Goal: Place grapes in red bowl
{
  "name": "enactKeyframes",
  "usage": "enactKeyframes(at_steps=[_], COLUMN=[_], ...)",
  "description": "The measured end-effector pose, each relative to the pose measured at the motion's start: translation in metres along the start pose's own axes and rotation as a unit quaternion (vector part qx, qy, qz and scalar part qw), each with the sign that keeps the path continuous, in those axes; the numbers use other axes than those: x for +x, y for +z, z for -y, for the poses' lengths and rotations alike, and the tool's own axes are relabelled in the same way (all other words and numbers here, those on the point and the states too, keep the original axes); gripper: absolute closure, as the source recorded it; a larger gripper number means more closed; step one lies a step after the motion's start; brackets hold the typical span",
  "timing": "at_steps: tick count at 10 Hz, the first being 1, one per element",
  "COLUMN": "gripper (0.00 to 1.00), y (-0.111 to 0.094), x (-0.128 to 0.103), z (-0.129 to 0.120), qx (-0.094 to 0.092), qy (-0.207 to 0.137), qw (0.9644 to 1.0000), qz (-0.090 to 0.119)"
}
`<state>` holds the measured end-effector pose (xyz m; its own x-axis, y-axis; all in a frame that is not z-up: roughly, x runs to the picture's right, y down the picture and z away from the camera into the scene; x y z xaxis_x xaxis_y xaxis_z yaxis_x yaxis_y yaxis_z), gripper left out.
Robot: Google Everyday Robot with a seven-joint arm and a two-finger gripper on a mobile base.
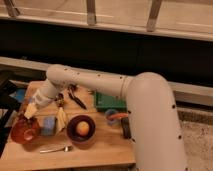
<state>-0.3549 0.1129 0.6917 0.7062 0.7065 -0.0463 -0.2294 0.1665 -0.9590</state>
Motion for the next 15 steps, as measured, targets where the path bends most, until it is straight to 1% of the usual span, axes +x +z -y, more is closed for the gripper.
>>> enactKeyframes(at_steps=[1,2,3,4,5,7,9,10,11,12,15], gripper=[1.0,0.99,0.95,0.86,0.76,0.58,0.36,0.27,0.21,0.2,0.2], y=[0.017,0.026,0.033,0.041,0.045,0.044,0.051,0.051,0.05,0.05,0.048], x=[-0.006,-0.007,-0.007,-0.006,-0.004,0.001,0.005,0.005,0.004,0.003,0.002], z=[-0.002,-0.001,0.0,0.002,0.007,0.017,0.023,0.025,0.024,0.021,0.021], qx=[-0.015,-0.026,-0.031,-0.034,-0.031,-0.03,-0.034,-0.034,-0.036,-0.038,-0.038], qy=[-0.004,-0.005,-0.004,-0.004,0.0,0.013,0.021,0.022,0.014,0.005,0.004], qw=[0.9999,0.9996,0.9995,0.9993,0.9994,0.9994,0.9992,0.9991,0.9992,0.9992,0.9992], qz=[-0.006,-0.008,-0.01,-0.014,-0.014,-0.011,-0.011,-0.007,0.0,0.008,0.01])
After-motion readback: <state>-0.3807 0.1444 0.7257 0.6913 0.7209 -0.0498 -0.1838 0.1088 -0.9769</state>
